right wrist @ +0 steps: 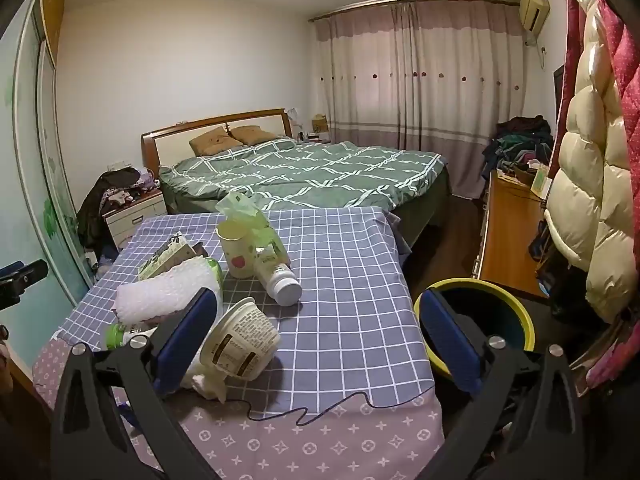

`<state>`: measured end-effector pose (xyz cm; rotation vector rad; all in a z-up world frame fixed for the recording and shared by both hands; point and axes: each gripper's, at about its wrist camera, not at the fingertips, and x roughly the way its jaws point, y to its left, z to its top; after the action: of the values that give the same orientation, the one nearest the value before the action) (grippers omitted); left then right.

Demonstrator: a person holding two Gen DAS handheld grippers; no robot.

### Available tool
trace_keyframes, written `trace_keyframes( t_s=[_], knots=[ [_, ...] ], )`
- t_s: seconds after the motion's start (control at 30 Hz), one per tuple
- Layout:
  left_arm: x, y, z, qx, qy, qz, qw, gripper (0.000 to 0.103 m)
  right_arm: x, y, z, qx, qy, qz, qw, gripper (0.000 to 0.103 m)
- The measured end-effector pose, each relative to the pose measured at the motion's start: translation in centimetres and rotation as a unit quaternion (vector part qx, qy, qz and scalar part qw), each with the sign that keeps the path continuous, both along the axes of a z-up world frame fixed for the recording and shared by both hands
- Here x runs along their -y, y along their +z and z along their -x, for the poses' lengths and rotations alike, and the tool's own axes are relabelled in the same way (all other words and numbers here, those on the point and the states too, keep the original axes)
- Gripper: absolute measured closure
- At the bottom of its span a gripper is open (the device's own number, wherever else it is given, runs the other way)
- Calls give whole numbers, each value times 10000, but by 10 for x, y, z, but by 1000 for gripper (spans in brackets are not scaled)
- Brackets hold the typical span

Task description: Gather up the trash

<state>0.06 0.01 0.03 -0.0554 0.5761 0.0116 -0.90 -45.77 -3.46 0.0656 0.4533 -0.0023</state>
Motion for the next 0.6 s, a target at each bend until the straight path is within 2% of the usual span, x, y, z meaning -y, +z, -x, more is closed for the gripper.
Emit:
trace_keyframes(
  t_s=[0.07, 0.3, 0.33, 0.6],
  knots=[
    [2, 0, 2, 85, 72, -100, 9999, 5, -1, 0, 0, -2, 2, 47, 10000, 6],
    [5, 5, 1, 77, 20, -60, 10000, 5, -5, 0, 0, -12, 28, 25, 10000, 6],
    [4, -2, 5, 122, 61, -54, 9999, 5, -9, 1, 1, -10, 37, 22, 10000, 6],
    [4, -3, 7, 98, 65, -85, 9999, 5, -9, -3, -4, -65, 95, -65, 9999, 6]
  ],
)
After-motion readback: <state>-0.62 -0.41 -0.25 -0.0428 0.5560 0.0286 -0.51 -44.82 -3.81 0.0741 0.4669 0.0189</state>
